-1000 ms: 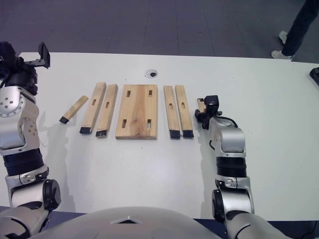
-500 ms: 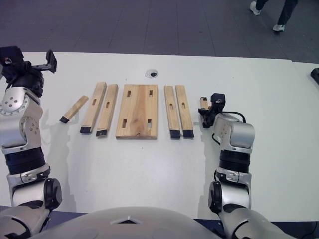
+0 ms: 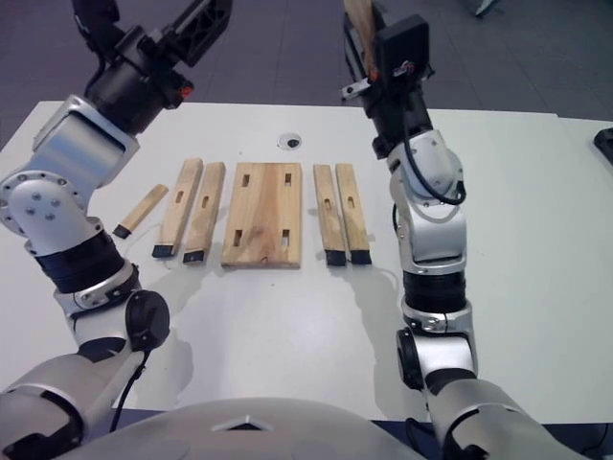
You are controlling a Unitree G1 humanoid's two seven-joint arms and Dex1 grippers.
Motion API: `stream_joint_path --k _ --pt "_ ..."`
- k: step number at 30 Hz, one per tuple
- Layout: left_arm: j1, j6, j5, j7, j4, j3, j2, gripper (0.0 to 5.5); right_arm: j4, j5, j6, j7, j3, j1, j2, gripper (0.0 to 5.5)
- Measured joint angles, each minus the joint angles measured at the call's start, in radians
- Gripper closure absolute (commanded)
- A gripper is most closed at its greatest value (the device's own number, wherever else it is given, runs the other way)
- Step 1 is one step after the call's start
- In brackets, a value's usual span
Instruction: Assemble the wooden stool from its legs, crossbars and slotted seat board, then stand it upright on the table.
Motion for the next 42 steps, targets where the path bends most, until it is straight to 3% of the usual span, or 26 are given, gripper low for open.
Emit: stream_joint_path --k 11,21,42 --pt "-0.009 0.048 -0.279 0.043 0.026 0.008 0.030 0.10 0.039 -0.097 -0.156 -0.001 0.137 -0.001 0.076 4.21" --pt "-0.026 0.004 -0.304 0.059 0.095 -0.072 0.010 0.10 0.031 -0.114 -0.168 0.030 0.194 0.045 0.088 4.21" --pt "-0.019 -0.055 -0.376 0.088 0.193 -0.057 0.022 3.67 0.039 -0.115 -0.163 0.063 0.188 0.055 0.087 4.21"
